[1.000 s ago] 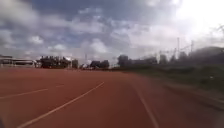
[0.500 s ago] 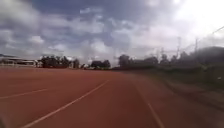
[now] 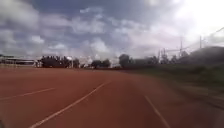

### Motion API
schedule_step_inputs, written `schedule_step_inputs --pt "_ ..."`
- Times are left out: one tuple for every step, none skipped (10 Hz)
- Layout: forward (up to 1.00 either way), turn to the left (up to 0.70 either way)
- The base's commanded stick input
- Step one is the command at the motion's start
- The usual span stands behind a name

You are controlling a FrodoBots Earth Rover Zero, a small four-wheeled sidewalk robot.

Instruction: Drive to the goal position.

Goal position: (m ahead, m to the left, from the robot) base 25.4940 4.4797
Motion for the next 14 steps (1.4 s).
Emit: schedule_step_inputs --pt "0.70 0.00" --pt "0.70 0.00" --pt "0.70 0.00" --pt "0.70 0.00" --pt "0.70 0.00" --pt "0.70 0.00" --pt "0.70 0.00" --pt "0.70 0.00" --pt "0.70 0.00" --pt "0.70 0.00" --pt "0.70 0.00" --pt "0.70 0.00" --pt "0.70 0.00" --pt "0.70 0.00"
